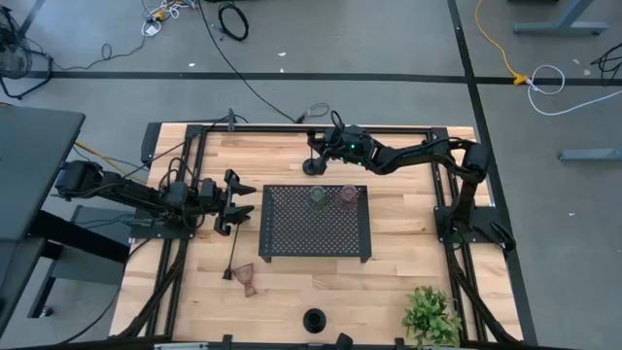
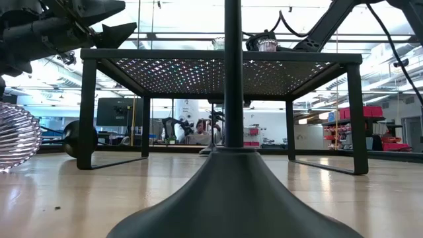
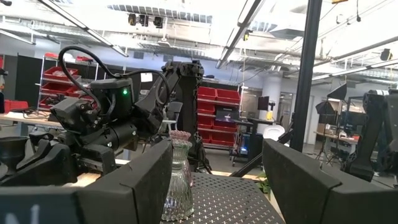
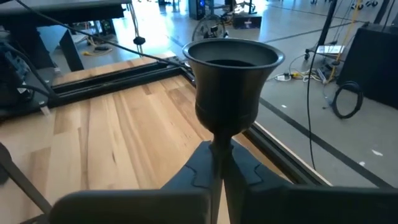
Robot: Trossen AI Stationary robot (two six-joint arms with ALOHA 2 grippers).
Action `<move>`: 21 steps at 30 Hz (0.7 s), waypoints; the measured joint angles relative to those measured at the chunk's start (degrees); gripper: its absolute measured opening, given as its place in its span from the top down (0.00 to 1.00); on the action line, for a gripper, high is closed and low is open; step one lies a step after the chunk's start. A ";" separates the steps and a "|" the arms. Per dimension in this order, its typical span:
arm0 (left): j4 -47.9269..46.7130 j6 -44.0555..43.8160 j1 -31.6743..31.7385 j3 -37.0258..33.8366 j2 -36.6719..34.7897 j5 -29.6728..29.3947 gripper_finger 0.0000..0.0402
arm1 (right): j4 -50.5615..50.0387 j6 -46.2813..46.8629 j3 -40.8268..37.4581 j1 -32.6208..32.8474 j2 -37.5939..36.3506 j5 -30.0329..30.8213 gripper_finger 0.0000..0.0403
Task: Pick & Place candle stick holders
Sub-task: Put the top black candle holder on the shelf
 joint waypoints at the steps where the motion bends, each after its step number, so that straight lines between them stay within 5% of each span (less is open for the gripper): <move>1: 0.00 -0.03 0.00 0.00 0.00 0.00 0.38 | 0.02 0.00 0.00 0.00 -0.29 0.04 0.98; 21: -0.96 -0.09 -0.01 0.00 0.00 -0.19 0.38 | -14.88 -4.00 0.02 0.56 -24.30 5.49 0.99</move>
